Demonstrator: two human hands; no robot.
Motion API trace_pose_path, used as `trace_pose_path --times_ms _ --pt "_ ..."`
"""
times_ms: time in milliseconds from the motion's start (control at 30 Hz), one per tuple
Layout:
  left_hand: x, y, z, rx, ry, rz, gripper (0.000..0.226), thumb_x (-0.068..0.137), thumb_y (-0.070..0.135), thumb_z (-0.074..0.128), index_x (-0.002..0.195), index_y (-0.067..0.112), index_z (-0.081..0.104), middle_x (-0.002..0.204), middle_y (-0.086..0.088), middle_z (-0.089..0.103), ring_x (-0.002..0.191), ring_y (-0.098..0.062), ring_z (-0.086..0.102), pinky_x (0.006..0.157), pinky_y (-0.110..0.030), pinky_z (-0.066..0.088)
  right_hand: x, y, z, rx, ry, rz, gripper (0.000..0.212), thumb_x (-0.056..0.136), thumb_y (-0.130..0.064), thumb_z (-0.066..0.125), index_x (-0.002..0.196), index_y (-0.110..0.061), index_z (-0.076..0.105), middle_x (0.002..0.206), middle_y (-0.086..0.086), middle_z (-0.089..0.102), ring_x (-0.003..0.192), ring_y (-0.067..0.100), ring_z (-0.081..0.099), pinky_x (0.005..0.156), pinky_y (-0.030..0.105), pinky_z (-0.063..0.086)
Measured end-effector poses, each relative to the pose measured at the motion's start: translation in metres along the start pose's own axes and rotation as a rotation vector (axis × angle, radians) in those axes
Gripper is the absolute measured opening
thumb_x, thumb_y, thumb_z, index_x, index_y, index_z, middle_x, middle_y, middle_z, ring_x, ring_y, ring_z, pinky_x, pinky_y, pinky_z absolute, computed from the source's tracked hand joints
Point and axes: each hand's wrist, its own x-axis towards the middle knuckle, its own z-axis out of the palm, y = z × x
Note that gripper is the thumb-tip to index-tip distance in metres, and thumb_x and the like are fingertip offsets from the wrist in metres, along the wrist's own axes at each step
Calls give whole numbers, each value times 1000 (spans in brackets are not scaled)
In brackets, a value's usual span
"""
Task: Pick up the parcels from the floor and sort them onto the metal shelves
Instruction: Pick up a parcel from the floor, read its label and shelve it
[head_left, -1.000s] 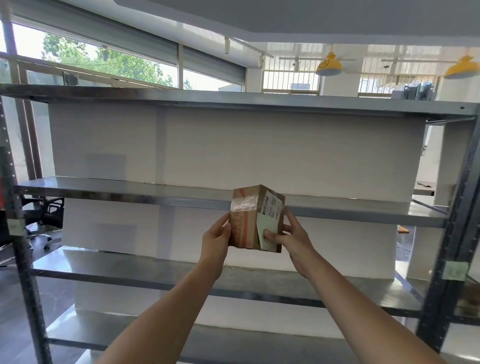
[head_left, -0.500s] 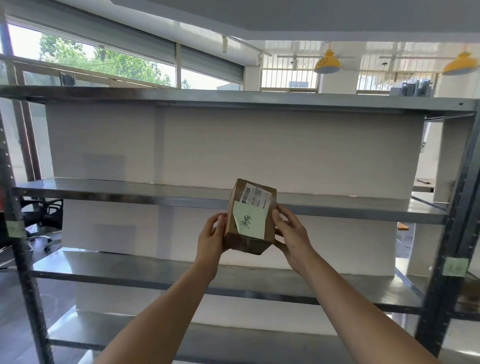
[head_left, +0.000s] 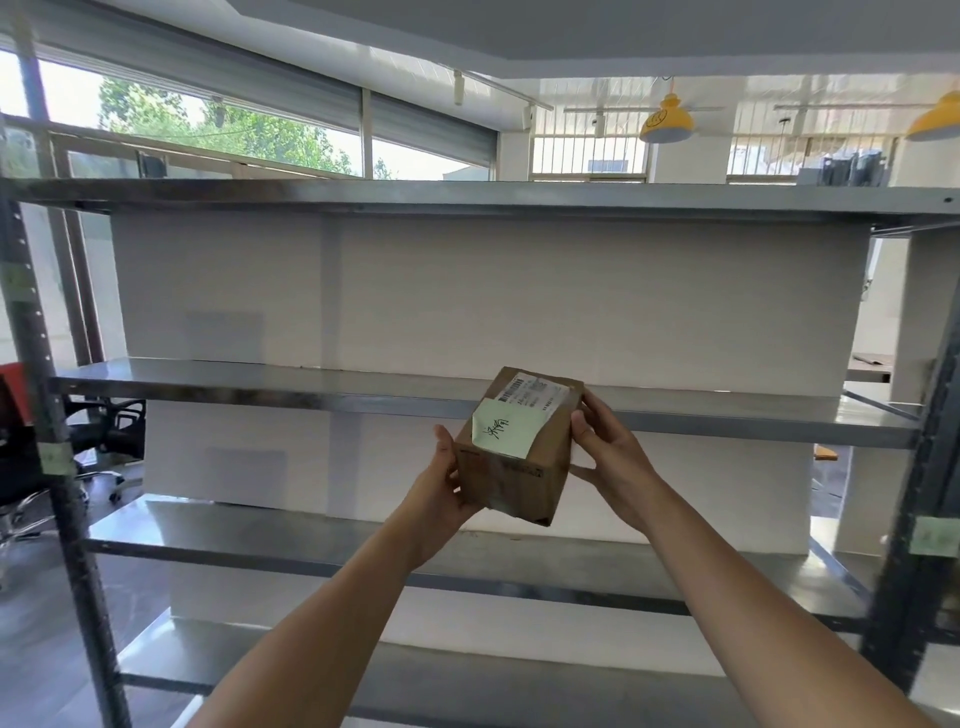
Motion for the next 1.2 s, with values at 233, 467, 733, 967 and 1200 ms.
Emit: trace_pose_path --times_ms 233,467,733,967,1200 --pt "-2 -5 -2 85 -234 -41 58 82 15 75 134 -2 54 127 -15 69 118 -25 66 94 -31 56 1 0 -7 12 126 -32 64 72 -41 75 133 -29 58 123 1 66 107 22 60 84 37 52" --pt "3 -6 5 116 -142 104 51 83 10 69 133 5 58 126 -14 70 118 -26 66 98 -34 55 3 1 -12 49 199 -72 59 75 -50 78 127 -27 61 113 4 69 108 23 60 103 43 45" --pt "6 -6 6 -94 145 194 52 88 12 67 130 17 37 120 -20 66 108 -28 68 90 -36 54 0 -4 -13 108 238 -19 19 103 -28 50 111 -20 64 116 5 67 106 23 65 93 36 52" --pt "10 -3 5 -88 118 286 15 101 11 51 115 10 58 121 -22 70 102 -29 71 89 -37 60 -2 -2 -16 83 238 -13 18 102 -23 52 105 -18 70 107 6 72 101 23 66 86 36 54" --pt "12 -8 14 21 263 296 27 100 12 55 125 14 66 120 -11 72 113 -29 67 100 -47 53 9 10 -13 54 192 22 32 103 -25 51 133 -26 61 125 5 67 119 22 60 90 35 54"
